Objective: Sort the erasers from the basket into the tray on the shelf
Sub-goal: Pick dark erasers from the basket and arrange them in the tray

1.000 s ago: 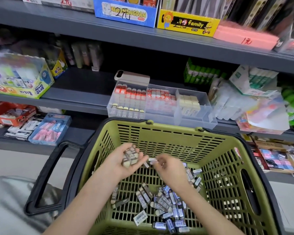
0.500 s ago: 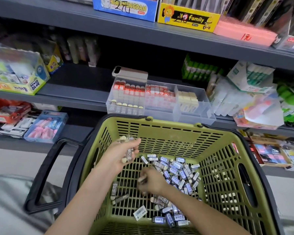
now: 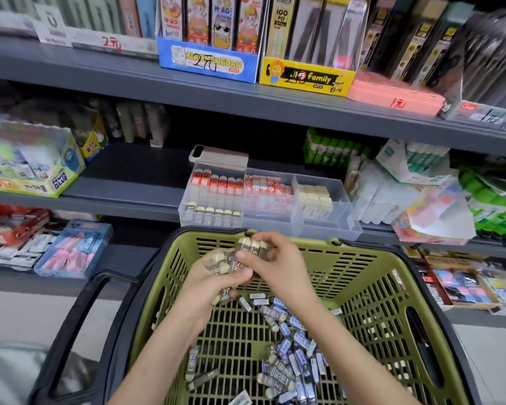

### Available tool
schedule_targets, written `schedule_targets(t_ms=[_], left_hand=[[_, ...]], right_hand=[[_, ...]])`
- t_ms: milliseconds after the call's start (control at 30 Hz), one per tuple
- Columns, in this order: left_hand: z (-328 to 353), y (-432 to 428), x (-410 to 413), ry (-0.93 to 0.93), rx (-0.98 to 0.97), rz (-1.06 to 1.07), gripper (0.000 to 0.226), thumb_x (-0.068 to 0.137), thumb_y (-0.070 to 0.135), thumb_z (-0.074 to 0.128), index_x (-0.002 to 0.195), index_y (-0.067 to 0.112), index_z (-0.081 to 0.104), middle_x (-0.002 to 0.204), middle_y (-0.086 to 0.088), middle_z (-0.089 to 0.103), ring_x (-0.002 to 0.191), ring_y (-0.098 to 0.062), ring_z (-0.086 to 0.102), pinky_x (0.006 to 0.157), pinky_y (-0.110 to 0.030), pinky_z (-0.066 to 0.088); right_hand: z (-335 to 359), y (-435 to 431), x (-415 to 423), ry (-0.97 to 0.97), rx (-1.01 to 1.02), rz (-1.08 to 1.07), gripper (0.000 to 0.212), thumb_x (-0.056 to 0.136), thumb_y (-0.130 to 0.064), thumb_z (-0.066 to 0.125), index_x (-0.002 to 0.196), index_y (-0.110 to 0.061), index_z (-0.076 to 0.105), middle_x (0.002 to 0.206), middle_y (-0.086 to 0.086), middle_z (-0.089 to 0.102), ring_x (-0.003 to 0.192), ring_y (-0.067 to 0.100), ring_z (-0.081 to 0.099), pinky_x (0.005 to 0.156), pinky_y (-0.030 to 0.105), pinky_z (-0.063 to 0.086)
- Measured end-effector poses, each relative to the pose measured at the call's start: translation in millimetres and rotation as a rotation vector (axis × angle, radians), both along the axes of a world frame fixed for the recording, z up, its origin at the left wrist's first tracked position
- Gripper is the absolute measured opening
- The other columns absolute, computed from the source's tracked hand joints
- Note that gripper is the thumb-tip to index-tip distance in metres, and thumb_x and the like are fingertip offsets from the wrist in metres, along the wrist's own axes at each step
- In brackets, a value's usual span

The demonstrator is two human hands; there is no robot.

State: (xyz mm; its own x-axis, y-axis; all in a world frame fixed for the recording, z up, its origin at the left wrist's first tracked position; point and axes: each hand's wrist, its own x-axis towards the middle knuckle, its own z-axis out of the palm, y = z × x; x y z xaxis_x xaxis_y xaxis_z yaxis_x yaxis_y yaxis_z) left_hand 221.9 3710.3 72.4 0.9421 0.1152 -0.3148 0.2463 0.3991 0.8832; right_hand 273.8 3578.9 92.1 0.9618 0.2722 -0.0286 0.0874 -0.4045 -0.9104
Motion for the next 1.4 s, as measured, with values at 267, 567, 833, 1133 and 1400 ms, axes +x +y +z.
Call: schedule_targets(t_ms=[267,567,833,1133,1400], left_hand=[[-1.9,-1.6,0.6,-0.071,0.016,0.074,0.035,0.063,0.008,0.079,0.095,0.005,0.066,0.080,-0.014,0.072,0.065,-0.019,0.065,0.045,-0.022,0.043],[13.5,40.8,22.9,-0.149,-0.323,0.385,0.041,0.062,0.005,0.073,0.100,0.004,0.061,0.085,-0.014,0.072,0.066,-0.020,0.069,0.040,-0.018,0.043],[31.3,89.1,63.8,-0.323,-0.225,0.658,0.020,0.081,-0.001,0.067,0.097,0.009,0.060,0.077,-0.005,0.071,0.065,-0.015,0.067,0.044,-0.017,0.041],[25.2,94.2,80.2,-0.224,-0.328,0.563,0.031,0.080,0.003,0.068,0.110,0.002,0.060,0.081,-0.009,0.070,0.069,-0.017,0.067,0.047,-0.018,0.045],[24.3,95.2,72.8,-0.230,-0.311,0.524,0.040,0.070,0.009,0.072,0.108,0.005,0.061,0.085,-0.009,0.070,0.069,-0.017,0.067,0.049,-0.018,0.048]], right_hand=[[24.0,-11.1,-0.7,0.094,0.087,0.092,0.017,0.089,-0.010,0.062,0.097,-0.024,0.062,0.087,0.013,0.063,0.055,0.012,0.059,0.062,0.027,0.055],[59.5,15.2,41.3,0.190,0.462,-0.102,0.024,0.083,0.004,0.064,0.101,-0.009,0.055,0.088,0.010,0.065,0.058,0.013,0.065,0.066,0.021,0.056],[42.7,100.1,91.2,0.096,0.017,-0.040,0.013,0.080,0.006,0.067,0.086,-0.006,0.065,0.093,0.013,0.069,0.076,0.029,0.068,0.078,0.042,0.057],[16.5,119.3,99.7,-0.089,-0.379,0.133,0.027,0.084,0.003,0.060,0.108,-0.005,0.069,0.114,0.009,0.068,0.105,0.021,0.063,0.095,0.034,0.049],[17.1,122.1,98.5,-0.288,-0.592,0.137,0.024,0.089,-0.011,0.059,0.111,-0.015,0.068,0.112,0.002,0.067,0.103,0.017,0.061,0.090,0.031,0.050]])
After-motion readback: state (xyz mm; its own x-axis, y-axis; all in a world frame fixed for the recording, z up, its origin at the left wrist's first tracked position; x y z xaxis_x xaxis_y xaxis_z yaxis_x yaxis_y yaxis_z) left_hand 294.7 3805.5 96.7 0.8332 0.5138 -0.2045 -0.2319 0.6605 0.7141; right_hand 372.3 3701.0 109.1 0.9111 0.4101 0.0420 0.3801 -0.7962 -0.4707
